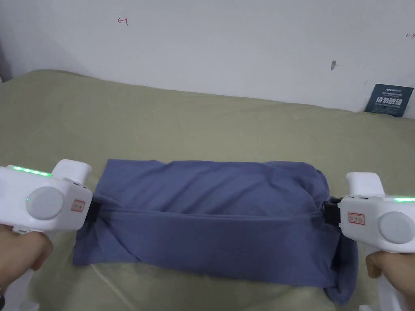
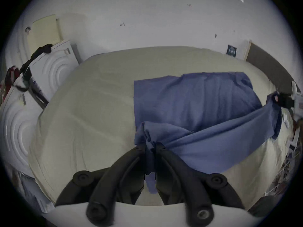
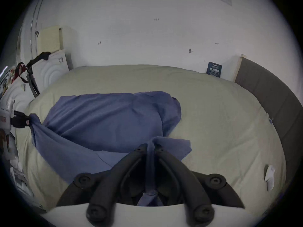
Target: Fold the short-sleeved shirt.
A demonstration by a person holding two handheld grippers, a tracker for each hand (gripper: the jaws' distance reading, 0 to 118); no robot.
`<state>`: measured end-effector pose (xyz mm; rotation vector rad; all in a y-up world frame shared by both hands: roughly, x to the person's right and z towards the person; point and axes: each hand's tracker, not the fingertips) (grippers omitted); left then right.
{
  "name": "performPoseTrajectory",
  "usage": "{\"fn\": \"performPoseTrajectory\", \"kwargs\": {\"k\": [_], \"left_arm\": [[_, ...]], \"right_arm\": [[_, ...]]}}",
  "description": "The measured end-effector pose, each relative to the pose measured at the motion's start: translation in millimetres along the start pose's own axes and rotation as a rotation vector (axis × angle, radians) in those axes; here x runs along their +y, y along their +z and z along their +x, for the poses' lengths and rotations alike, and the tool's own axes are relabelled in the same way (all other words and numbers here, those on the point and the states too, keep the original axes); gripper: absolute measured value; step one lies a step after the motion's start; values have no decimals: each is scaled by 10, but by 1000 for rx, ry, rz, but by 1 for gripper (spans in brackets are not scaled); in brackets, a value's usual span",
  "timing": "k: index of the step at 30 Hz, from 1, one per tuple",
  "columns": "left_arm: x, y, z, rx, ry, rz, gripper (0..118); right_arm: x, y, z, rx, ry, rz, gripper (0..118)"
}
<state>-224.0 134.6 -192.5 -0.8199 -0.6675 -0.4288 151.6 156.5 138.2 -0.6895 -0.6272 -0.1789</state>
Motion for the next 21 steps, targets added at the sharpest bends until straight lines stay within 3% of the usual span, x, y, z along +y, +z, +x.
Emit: {"fn": "performPoseTrajectory", "kwargs": {"k": [4,5,6,7,8,10,13,14,15,16,17,18,19,21], "left_arm": [[98,-305,-25,4,3,-29,15],[86,-377,-54,8,7,-25,32],[85,-412,-79,25,23,-23,71],[80,-423,-117,50,66,-22,83],[55,-337,-134,27,112,-2,81],[17,-194,-239,5,205,87,81],[-40,249,-273,61,197,232,81],[-107,405,-259,53,189,292,81],[-180,539,-232,43,193,345,77],[-265,721,-121,36,196,378,66],[-385,859,-52,38,197,418,48],[-494,966,2,47,194,440,13],[-658,1073,70,71,192,453,0],[-936,1279,294,115,192,464,0]], "right_arm": [[-7,-224,-1,-18,24,-14,12],[-16,-223,2,-16,10,-9,24],[-30,-225,33,-3,-31,8,62],[-37,-230,77,0,-73,15,90],[-42,-189,141,37,-122,8,95],[-61,-35,232,79,-179,76,93],[-104,240,211,61,-163,139,92],[-134,357,184,59,-152,156,87],[-165,473,133,46,-133,163,68],[-231,614,71,30,-118,192,45],[-289,824,-114,11,-90,214,16],[-361,949,-203,-13,-63,209,4],[-474,1084,-293,-47,-42,224,3],[-704,1362,-465,-29,-38,237,3]]}}
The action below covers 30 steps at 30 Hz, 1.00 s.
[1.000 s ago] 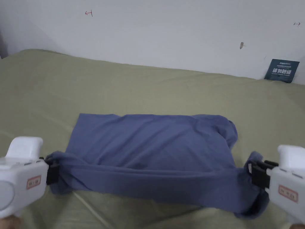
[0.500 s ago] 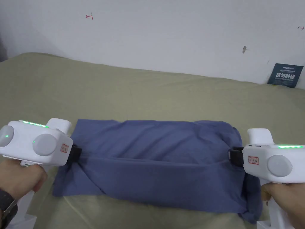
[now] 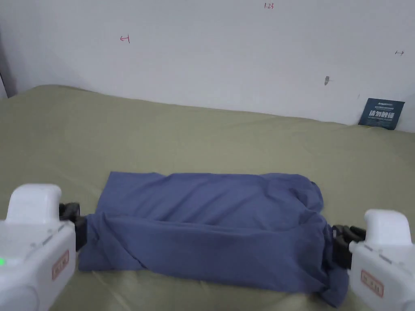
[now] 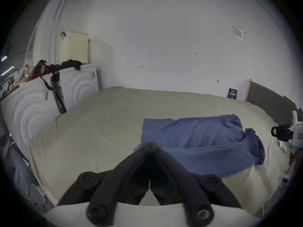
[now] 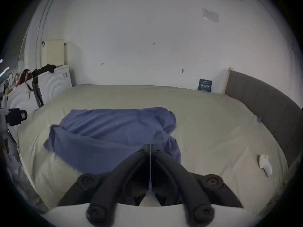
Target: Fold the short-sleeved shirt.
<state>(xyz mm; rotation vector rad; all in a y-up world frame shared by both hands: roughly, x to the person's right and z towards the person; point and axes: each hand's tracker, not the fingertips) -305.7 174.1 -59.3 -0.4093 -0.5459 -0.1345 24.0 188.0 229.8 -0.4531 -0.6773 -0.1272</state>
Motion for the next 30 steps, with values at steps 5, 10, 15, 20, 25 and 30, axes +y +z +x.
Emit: {"fn": "performPoseTrajectory", "kwargs": {"k": [5,10,15,20,25,30], "left_arm": [[-549,561,132,-8,23,-88,0],[-916,743,30,-42,96,-141,0],[-840,389,-15,-60,124,-199,0],[-641,-413,-27,-57,262,-321,105],[-564,-1125,-101,-59,272,-334,104],[-639,-1576,-134,-60,305,-441,104]], "right_arm": [[-503,670,-272,-18,-7,30,2],[-795,805,-313,-2,-86,-15,2],[-766,674,-270,13,-135,-30,2],[-668,543,-161,59,-167,-12,2],[-589,497,-53,81,-167,3,2],[-587,360,129,69,-179,-10,2]]}}
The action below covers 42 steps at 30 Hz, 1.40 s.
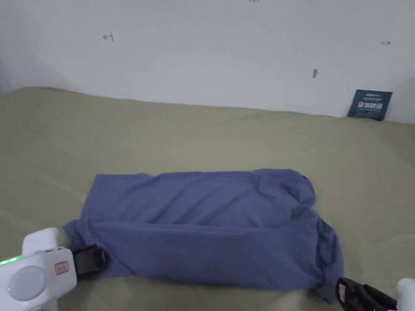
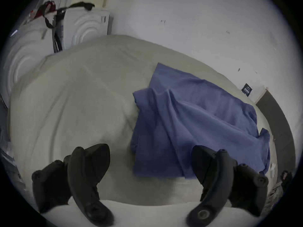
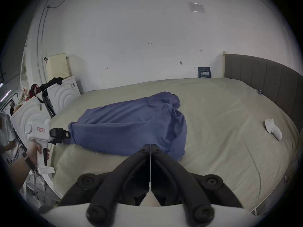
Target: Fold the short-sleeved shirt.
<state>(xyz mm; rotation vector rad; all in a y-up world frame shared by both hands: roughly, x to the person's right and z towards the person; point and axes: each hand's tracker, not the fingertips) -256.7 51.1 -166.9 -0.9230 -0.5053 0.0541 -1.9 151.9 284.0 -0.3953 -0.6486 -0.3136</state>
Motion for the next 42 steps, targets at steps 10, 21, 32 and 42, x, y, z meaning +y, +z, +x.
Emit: {"fn": "performPoseTrajectory", "kwargs": {"k": [10,21,32,42], "left_arm": [[24,125,21,8,-71,25,1],[-30,237,157,-4,-174,55,1],[76,753,209,-27,-288,86,1],[-125,1342,-200,-78,-278,25,1]], "right_arm": [[124,-1010,447,-49,0,-278,77],[144,-1567,468,-74,52,-359,6],[443,-859,306,-6,92,-257,6],[429,-53,392,16,38,-275,6]]}}
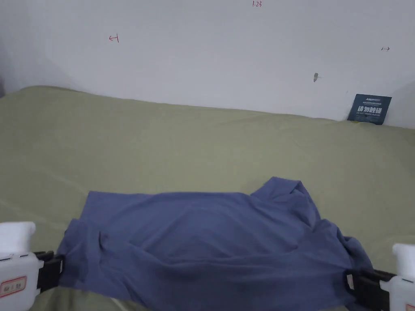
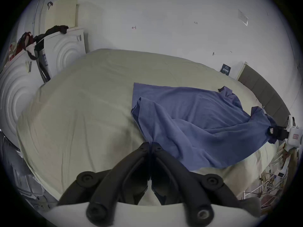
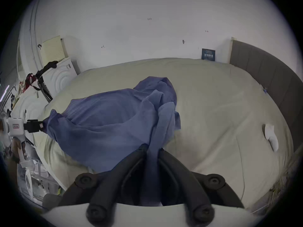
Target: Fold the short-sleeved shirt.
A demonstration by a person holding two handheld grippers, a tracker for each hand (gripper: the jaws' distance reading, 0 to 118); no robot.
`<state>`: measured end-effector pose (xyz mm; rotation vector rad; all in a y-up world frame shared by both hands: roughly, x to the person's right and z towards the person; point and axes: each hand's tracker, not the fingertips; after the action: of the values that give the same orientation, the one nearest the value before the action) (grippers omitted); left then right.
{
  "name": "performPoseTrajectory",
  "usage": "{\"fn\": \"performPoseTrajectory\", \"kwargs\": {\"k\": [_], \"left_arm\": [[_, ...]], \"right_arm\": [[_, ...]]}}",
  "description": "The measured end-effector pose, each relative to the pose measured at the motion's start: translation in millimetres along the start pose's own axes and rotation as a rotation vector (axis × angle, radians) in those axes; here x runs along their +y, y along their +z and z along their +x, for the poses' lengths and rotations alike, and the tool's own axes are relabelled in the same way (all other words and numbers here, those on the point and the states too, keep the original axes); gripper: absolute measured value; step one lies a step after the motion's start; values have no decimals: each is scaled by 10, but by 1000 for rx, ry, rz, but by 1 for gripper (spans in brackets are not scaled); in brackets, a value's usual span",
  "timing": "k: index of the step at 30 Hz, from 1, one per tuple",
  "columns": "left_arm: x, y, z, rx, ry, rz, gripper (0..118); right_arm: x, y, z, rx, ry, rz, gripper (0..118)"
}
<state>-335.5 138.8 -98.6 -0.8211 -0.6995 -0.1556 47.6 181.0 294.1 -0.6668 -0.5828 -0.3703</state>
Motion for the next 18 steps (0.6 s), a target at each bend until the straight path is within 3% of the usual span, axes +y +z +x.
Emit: {"fn": "performPoseTrajectory", "kwargs": {"k": [7,18], "left_arm": [[-517,288,-169,-7,14,-96,1],[-1134,424,-413,-21,114,-203,1]], "right_arm": [[-558,225,145,-12,-83,-107,6],[-1027,110,259,-45,-123,-208,7]]}}
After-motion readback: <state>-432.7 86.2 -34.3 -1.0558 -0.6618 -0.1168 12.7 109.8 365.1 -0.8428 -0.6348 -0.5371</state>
